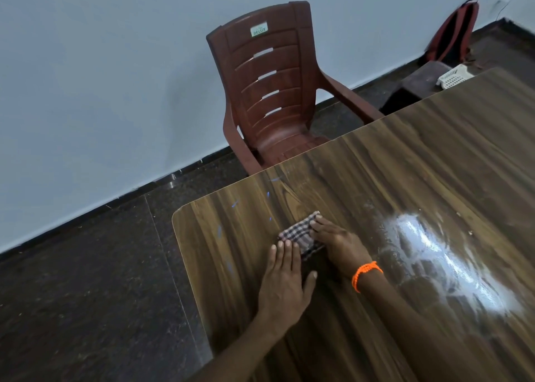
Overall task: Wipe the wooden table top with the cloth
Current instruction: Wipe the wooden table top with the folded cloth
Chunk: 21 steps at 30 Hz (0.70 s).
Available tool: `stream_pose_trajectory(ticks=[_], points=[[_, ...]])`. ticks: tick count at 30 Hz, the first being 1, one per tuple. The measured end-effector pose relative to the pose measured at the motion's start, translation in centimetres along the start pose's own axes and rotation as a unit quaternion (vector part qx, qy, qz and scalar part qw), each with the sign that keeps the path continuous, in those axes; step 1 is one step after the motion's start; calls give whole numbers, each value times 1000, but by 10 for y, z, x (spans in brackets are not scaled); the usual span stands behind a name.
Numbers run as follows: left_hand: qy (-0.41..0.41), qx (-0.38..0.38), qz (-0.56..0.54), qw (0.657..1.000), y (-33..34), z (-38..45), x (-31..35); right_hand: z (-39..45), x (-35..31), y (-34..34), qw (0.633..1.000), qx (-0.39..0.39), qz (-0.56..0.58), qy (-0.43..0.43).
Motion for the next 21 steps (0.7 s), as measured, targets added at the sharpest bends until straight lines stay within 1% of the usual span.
stream_pose_trajectory(ticks=[3, 5, 7, 9, 12, 15, 18, 19, 21], points=[[22, -14, 14, 1000, -7, 29, 9, 5, 15, -12, 998, 41, 15, 41], [36, -25, 37, 998, -17, 55, 0, 20, 16, -18, 995, 67, 17, 76], [39, -21, 62, 997, -28, 77, -17, 42, 10, -21, 992, 76, 6, 99], [27, -18, 72, 997, -39, 88, -38, 66, -3, -17, 992, 68, -2, 105], [-10, -6, 68, 998, -42, 78, -61, 90, -30, -5, 995, 45, -15, 89], [-32, 28, 40, 998, -33, 43, -65, 84, -48, 7, 999, 26, -8, 40], [-14, 48, 18, 999, -15, 8, -54, 54, -42, 12, 999, 12, 6, -32], [-7, 43, 10, 999, -11, 4, -49, 46, -34, 11, 999, 13, 10, -39], [13, 34, 4, 999, -6, 11, -40, 36, -16, 6, 999, 28, 23, -25]])
Point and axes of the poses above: each hand's wrist, its own z-axis towards the middle knuckle, its own y-axis out of the palm, x = y × z, the point moved 2 cm from there along z, towards the middle knuckle, and after that the axes turned 15 degrees about y, right-handed, at the moved point
